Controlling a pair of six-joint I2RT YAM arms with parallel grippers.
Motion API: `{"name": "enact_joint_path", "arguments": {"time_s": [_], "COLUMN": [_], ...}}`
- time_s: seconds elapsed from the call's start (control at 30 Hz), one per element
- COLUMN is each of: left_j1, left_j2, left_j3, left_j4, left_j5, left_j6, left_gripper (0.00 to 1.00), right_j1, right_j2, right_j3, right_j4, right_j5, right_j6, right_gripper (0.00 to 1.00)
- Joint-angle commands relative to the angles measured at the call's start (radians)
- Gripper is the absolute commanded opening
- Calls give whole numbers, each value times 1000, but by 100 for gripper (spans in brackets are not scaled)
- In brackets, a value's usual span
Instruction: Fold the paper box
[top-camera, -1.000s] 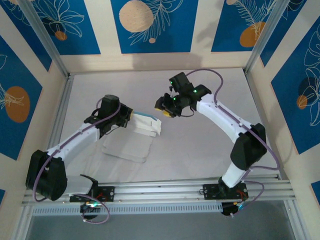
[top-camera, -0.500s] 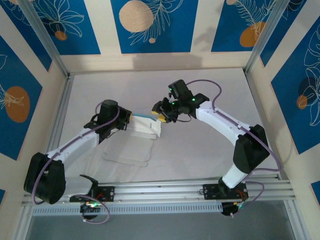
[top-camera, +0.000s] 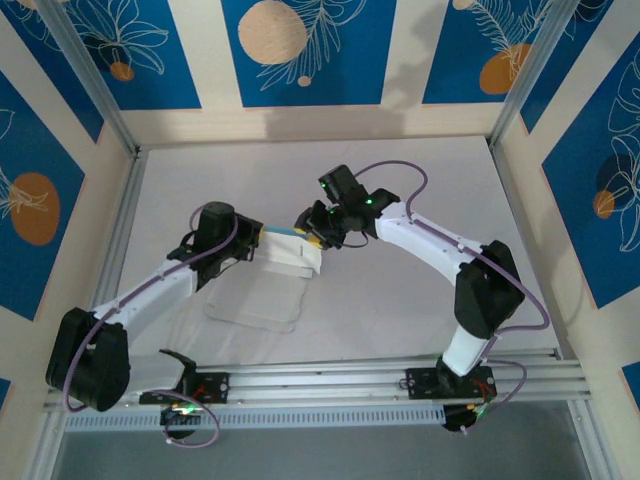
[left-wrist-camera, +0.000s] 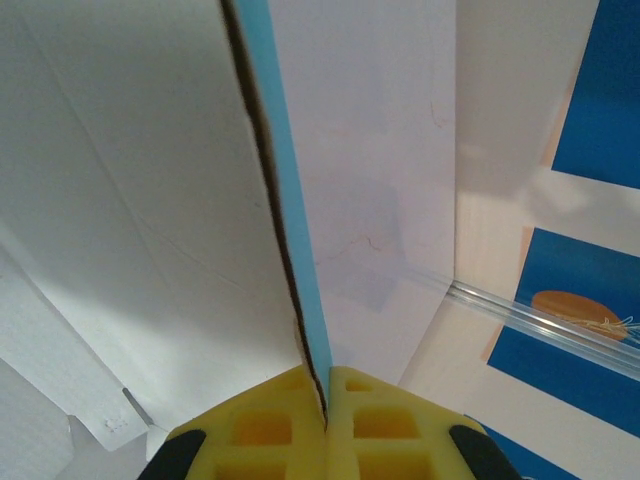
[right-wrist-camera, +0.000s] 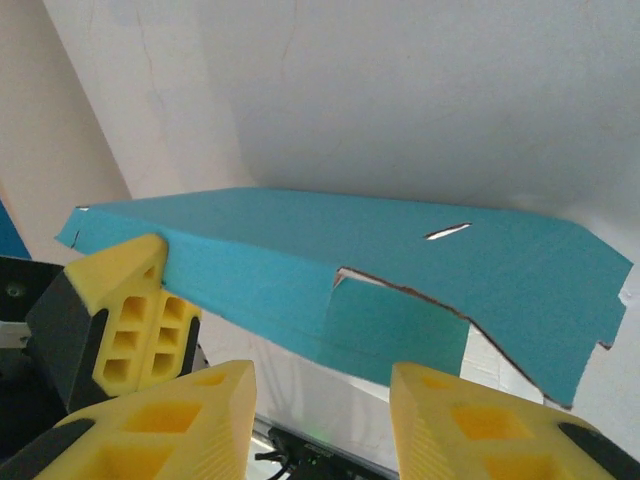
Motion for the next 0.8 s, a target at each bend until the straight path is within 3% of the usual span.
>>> {"name": "enact_joint_path", "arguments": {"time_s": [0.0,0.23,0.4,0.5,0.77], "left_j1": [-9,-10,-14,-15,-15], "left_j2": [-27,-36,-42,-44,-55], "left_j3": [-19,-29,-36,-39,-42], "left_j4": [27,40,40,40,37], "left_j5": [-8,-1,-4,-4,-5], "left_j6": [-16,-19,-23,-25,-26], "left_gripper": [0,0,0,0,0], "right_j1": [6,17,16,12,7], "right_j2": [19,33,40,57,58], "right_j3": [-1,-45,-70,-92,-133], "right_j4": [-9,85,176,242,323], "right_j5": [17,-64,-110,-145,-152], "right_j6": [13,84,139,188,231], "right_gripper": [41,50,50,47,28]}}
